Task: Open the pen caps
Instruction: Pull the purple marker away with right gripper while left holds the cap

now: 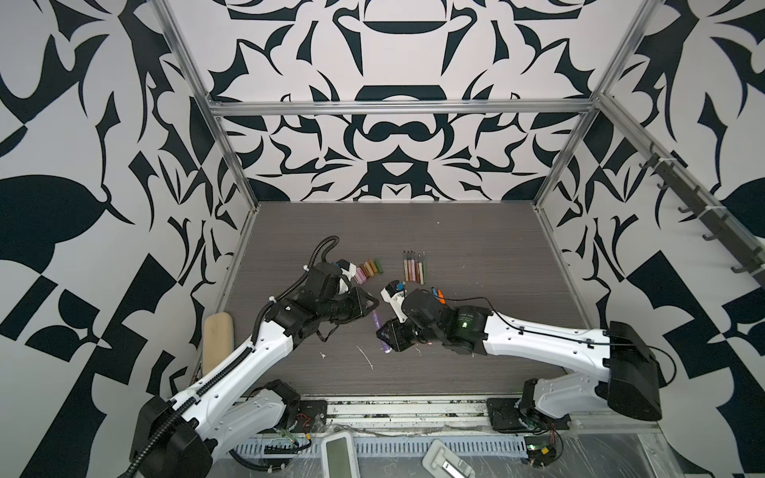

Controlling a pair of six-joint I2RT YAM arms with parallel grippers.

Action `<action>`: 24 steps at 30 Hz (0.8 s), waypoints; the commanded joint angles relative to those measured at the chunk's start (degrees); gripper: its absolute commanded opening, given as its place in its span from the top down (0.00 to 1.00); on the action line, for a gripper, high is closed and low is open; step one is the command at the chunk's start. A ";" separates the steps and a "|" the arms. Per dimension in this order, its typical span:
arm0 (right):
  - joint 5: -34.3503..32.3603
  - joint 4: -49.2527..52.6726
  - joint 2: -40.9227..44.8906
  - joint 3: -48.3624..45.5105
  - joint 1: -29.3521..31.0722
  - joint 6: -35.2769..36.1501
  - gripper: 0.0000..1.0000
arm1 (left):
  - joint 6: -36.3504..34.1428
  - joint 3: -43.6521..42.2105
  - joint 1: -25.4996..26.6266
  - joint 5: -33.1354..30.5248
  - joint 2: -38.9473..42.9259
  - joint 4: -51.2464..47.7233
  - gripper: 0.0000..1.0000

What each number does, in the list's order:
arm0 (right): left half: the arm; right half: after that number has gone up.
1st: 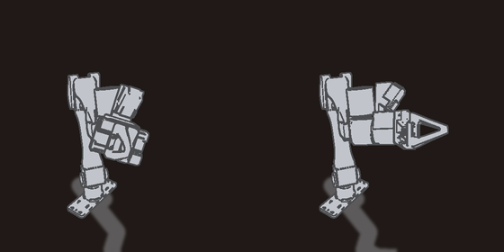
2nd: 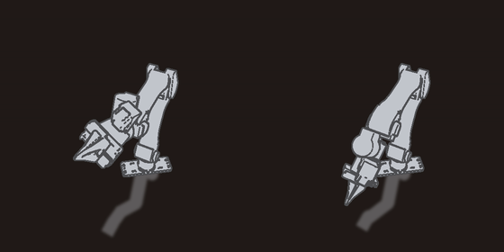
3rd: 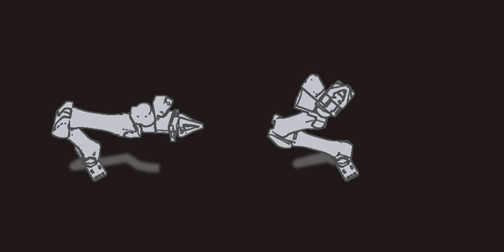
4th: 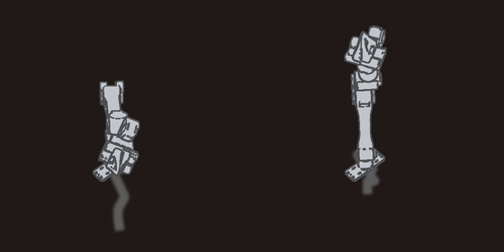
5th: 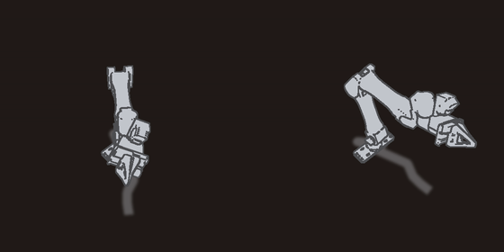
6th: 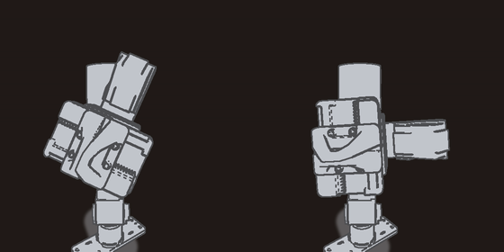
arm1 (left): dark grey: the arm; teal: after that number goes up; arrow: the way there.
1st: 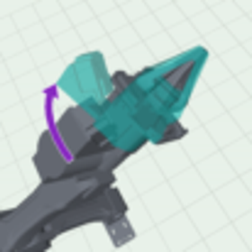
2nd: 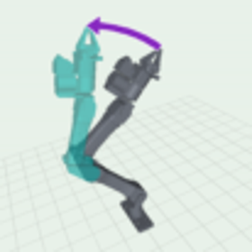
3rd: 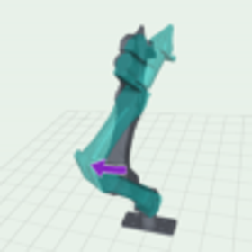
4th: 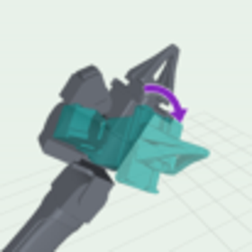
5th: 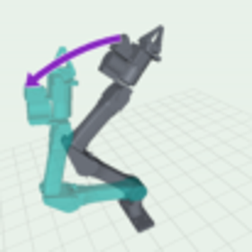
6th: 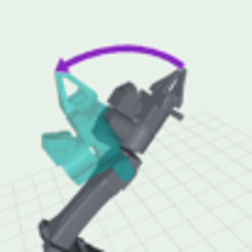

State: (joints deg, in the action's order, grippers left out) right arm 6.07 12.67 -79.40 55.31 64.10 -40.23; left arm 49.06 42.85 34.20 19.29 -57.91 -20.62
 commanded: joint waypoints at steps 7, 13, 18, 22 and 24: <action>-0.07 -3.33 0.45 -0.79 -0.08 -1.61 0.69 | 0.18 -0.39 -0.05 0.46 1.18 0.52 1.00; -0.14 -3.44 -0.65 0.45 -0.08 -2.00 0.70 | 0.50 -0.71 0.00 0.26 2.01 1.16 1.00; 0.06 -2.98 -1.67 1.59 -0.21 -1.99 0.71 | 0.51 -0.84 -0.01 0.53 2.26 1.18 1.00; 0.11 -2.61 -2.03 1.91 -0.37 -2.04 0.73 | 0.51 -0.84 0.08 0.34 2.74 1.28 1.00; -0.14 -2.25 -1.96 1.95 -0.36 -2.07 0.73 | 0.35 -0.70 0.07 0.06 3.05 1.47 1.00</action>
State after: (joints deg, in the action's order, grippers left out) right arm 6.68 10.37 -81.49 55.20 64.10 -41.95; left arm 49.25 42.59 34.20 19.22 -56.40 -20.38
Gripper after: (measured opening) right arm 0.267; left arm 0.176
